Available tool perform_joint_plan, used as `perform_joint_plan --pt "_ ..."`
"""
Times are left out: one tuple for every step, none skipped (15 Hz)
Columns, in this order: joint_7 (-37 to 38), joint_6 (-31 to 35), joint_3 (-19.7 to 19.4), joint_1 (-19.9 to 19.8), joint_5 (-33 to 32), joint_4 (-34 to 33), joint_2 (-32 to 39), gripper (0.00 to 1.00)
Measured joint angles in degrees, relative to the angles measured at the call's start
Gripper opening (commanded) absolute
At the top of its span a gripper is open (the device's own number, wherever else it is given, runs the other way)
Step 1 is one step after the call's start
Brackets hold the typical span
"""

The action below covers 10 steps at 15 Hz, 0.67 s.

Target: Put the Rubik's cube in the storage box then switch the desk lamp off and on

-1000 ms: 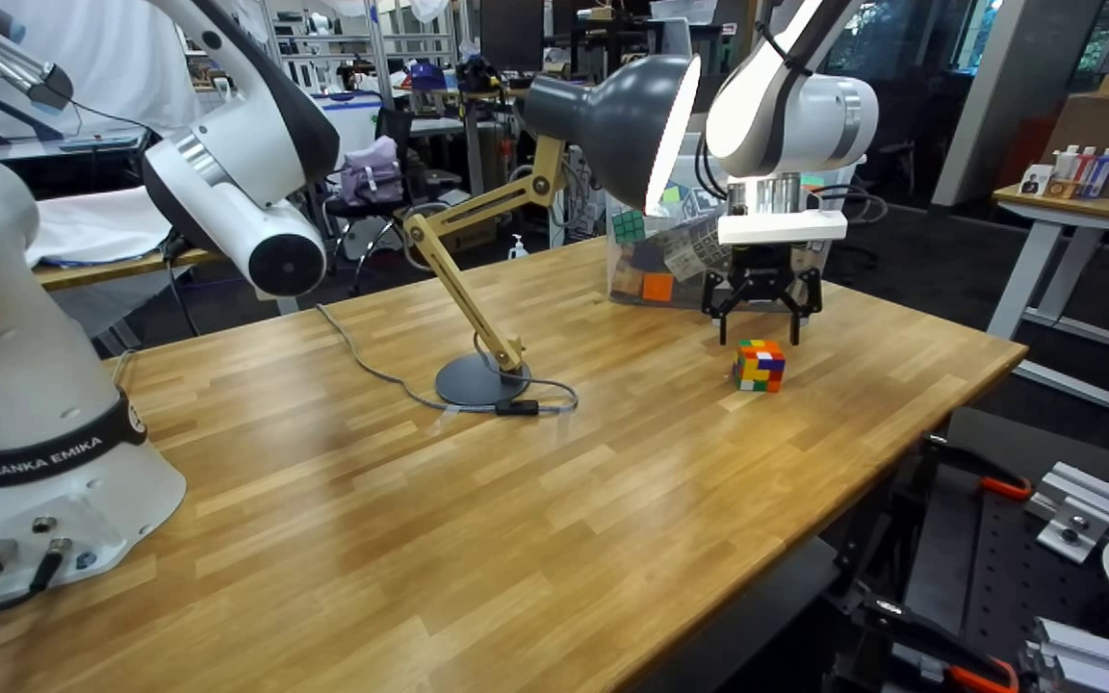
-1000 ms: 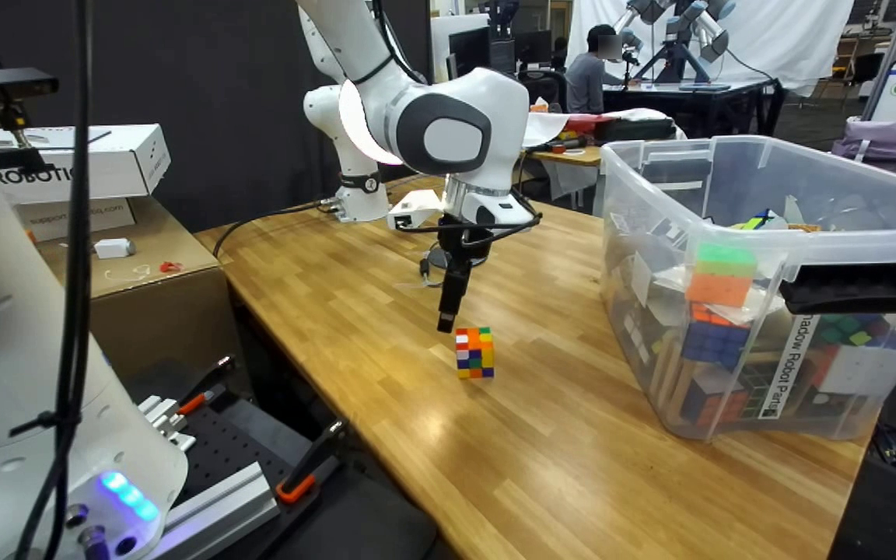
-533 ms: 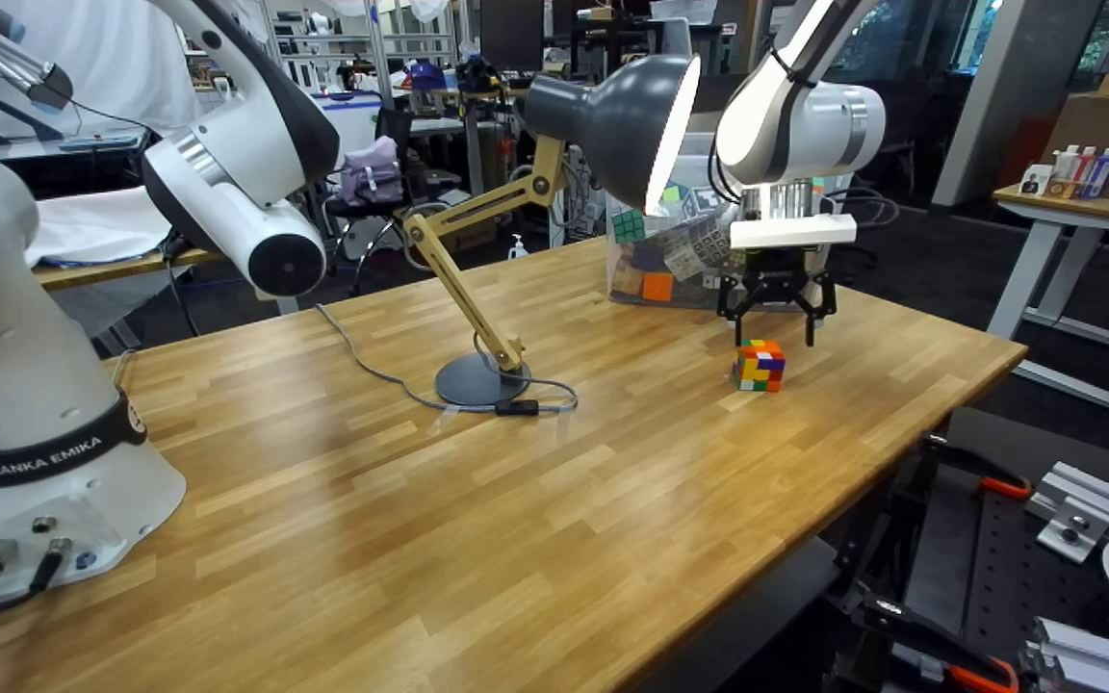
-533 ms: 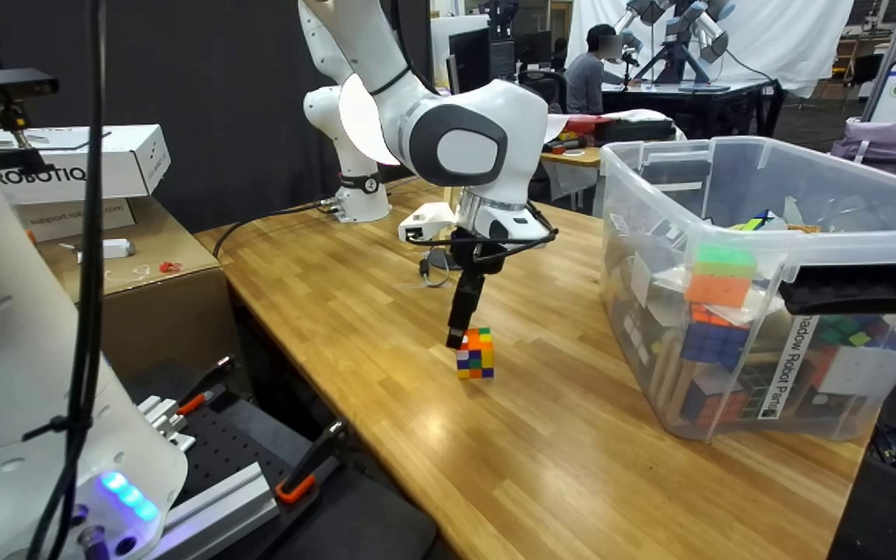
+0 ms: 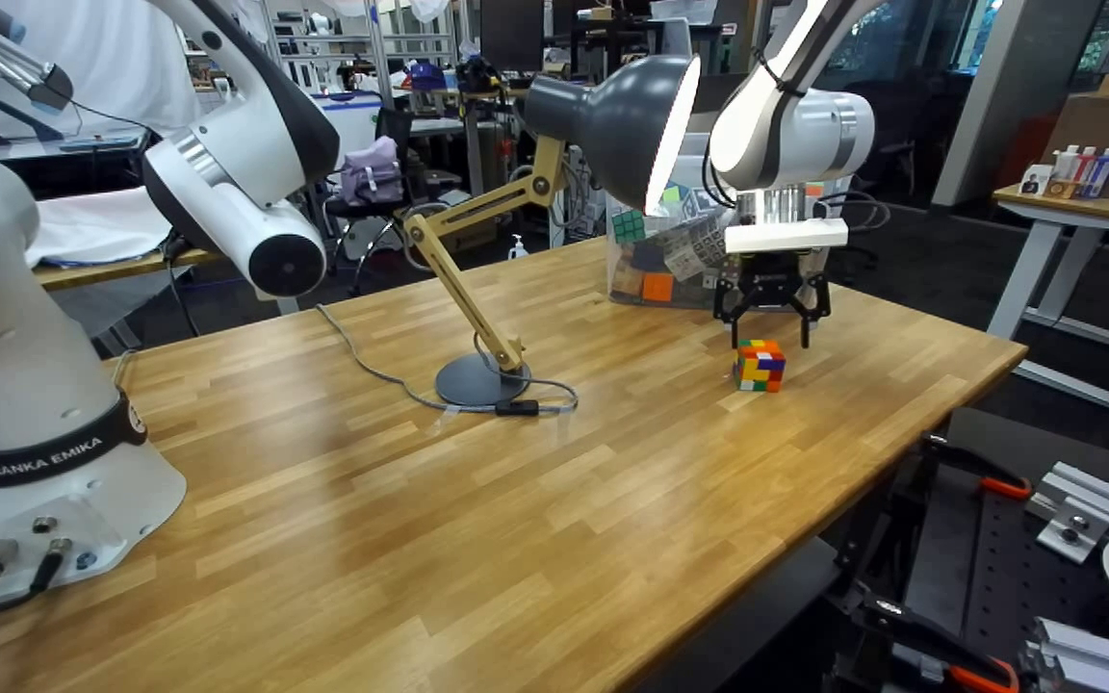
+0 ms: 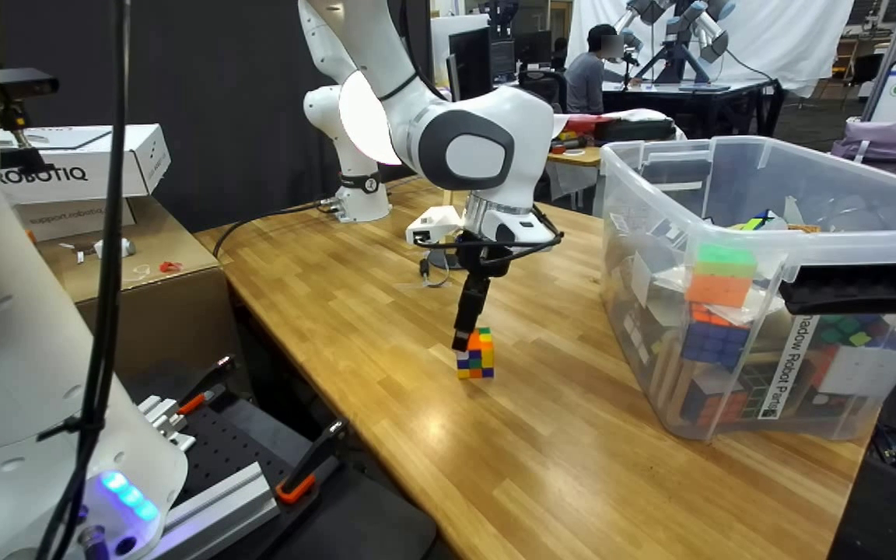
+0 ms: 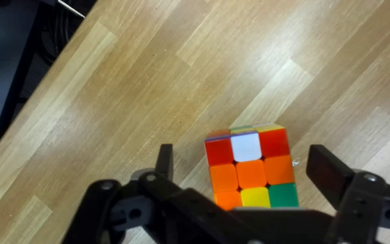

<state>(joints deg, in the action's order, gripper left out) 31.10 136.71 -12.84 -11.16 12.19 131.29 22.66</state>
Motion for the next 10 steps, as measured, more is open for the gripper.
perform_joint_plan --pt "-0.1 -0.1 0.0 0.0 0.0 -0.4 0.5 1.0" --pt "-0.2 -0.2 -0.1 -0.1 0.1 -0.7 0.9 1.0" --pt "-0.4 -0.5 -0.1 -0.1 0.2 -1.0 1.3 1.0" --pt "-0.7 -0.7 -0.1 -0.2 0.4 -1.3 1.7 1.0" --pt "-1.0 -1.1 -0.1 -0.2 0.7 -1.6 2.1 1.0" --pt "-1.3 -1.5 -0.1 -0.2 0.9 -1.9 2.3 1.0" --pt "-1.5 -2.0 -0.1 -0.2 1.0 -2.1 2.5 1.0" --pt "-1.7 -2.3 -0.1 -0.2 1.1 -2.3 2.8 1.0" --pt "-1.8 -2.5 -0.1 -0.2 1.3 -2.5 3.1 1.0" --pt "-1.9 -2.6 -0.1 -0.2 1.4 -2.6 3.4 1.0"
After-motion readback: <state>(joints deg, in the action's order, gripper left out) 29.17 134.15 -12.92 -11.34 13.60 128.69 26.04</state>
